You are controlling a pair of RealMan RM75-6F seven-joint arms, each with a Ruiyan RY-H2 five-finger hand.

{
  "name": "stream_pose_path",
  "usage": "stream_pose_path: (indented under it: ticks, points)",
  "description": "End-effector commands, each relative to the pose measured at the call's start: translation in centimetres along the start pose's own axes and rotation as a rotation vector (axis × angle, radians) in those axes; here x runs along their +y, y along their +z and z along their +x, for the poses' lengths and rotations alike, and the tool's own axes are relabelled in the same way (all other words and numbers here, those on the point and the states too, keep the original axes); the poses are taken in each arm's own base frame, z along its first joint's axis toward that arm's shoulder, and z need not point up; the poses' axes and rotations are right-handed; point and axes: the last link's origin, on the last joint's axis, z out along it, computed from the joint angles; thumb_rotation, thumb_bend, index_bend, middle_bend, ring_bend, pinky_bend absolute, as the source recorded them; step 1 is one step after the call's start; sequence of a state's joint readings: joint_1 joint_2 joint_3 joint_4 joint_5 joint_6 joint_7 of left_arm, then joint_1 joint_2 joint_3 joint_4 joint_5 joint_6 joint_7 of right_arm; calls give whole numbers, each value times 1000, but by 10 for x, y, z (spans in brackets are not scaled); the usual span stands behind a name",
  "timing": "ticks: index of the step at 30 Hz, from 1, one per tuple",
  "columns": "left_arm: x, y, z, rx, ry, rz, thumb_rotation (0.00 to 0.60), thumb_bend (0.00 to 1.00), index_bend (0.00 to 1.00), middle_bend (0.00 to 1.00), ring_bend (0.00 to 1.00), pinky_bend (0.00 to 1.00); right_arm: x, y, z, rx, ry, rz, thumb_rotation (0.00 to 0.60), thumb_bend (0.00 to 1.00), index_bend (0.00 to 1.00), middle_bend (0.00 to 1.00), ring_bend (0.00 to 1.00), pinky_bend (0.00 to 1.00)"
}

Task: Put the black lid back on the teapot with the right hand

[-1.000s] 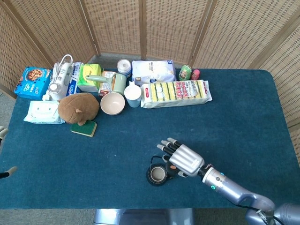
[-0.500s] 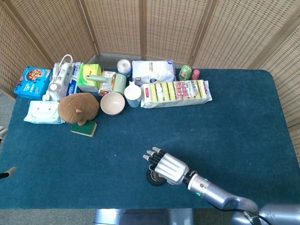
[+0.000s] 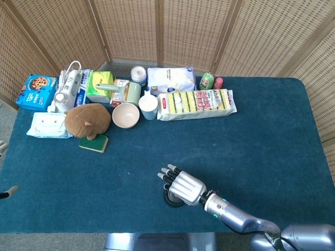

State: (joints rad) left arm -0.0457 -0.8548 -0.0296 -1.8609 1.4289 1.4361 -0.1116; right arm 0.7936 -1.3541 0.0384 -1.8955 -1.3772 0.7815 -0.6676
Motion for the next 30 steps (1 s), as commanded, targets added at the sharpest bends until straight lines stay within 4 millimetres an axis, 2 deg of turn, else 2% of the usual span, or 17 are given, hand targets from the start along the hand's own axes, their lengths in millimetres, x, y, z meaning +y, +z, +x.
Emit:
stream_pose_path:
  ticks: [1, 17, 30]
  points:
    - [0, 0, 0, 0, 1, -1, 600, 87, 0, 0, 0, 0, 0, 0, 1, 0, 1, -2, 600, 312, 454, 92, 28, 68]
    - [0, -2, 1, 4, -3, -1, 600, 86, 0, 0, 0, 0, 0, 4, -1, -24, 19, 0, 600, 311, 452, 92, 28, 68]
    - [-1, -3, 2, 9, -5, -2, 600, 86, 0, 0, 0, 0, 1, 5, -2, -37, 35, 4, 600, 308, 387, 82, 26, 68]
